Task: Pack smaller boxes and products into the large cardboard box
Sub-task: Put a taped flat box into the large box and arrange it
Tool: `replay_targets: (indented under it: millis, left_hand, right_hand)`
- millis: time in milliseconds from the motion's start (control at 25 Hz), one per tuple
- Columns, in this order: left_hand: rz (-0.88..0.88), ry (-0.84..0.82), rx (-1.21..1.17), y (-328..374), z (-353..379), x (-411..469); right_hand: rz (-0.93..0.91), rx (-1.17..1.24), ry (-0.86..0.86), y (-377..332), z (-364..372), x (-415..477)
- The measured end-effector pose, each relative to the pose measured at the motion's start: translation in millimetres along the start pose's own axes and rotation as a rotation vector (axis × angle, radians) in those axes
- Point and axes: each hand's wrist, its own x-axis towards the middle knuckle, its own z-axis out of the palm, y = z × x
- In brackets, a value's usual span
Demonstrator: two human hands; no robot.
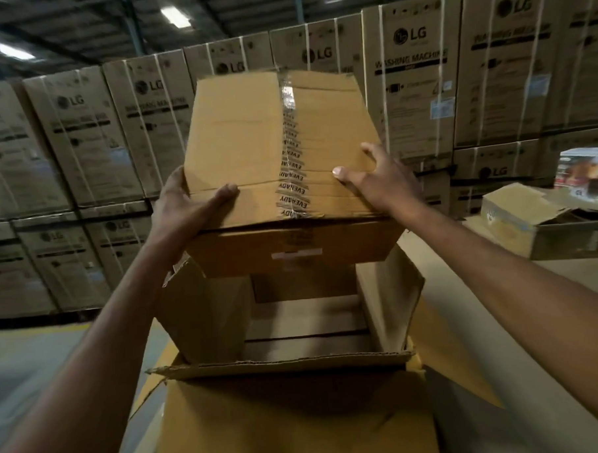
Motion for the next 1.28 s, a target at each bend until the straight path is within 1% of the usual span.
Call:
replay_targets:
  millis: [120, 240, 440, 520, 680, 760, 880, 960, 1040, 1080, 1160, 1200, 1280]
  left_hand:
    - [-0.081, -0.140, 0.080, -45, 1, 9]
    - [-0.123, -0.300, 0.161, -77, 11, 4]
    - [-0.312, -0.540, 0.349, -122, 33, -4]
    - [-0.379, -0.598, 0.350, -139, 43, -7]
    - [-0.420, -0.654, 0.320, -159, 58, -12]
    - [-0.412, -0.732, 0.338, -170, 66, -11]
    - [-0.321, -0.951, 0.510, -188, 80, -24]
    - [-0.293, -1.102, 0.606, -205, 88, -36]
    - [-0.206, -1.173, 0.707, -217, 92, -41]
    - [-0.166, -1.185, 0.756, -219, 93, -39]
    - [-0.080, -1.221, 0.795, -213, 95, -32]
    - [-0.055, -1.258, 0.769, -206, 97, -29]
    - [-0.058, -1.371, 0.653, -191, 104, -28]
  right_hand:
    - [0.100, -0.029, -0.071, 12, 40, -9]
    - [0.203, -0.101, -0.166, 26, 69, -23]
    - [0.305, -0.085, -0.320, 53, 101, -43]
    - [0.350, -0.115, -0.368, 66, 114, -50]
    - [0.361, -0.262, -0.411, 81, 135, -53]
    - [0.366, -0.284, -0.490, 84, 145, -49]
    - [0.419, -0.412, -0.757, 100, 164, -49]
    - [0.438, -0.546, -0.927, 111, 179, -57]
    - [0.357, -0.747, -1.002, 119, 192, -65]
    - [0.314, -0.806, -1.013, 119, 195, -65]
    - [0.219, -0.850, -1.064, 113, 196, -57]
    - [0.160, -0.862, -1.110, 109, 195, -51]
    - [0.069, -0.849, -1.227, 94, 197, -39]
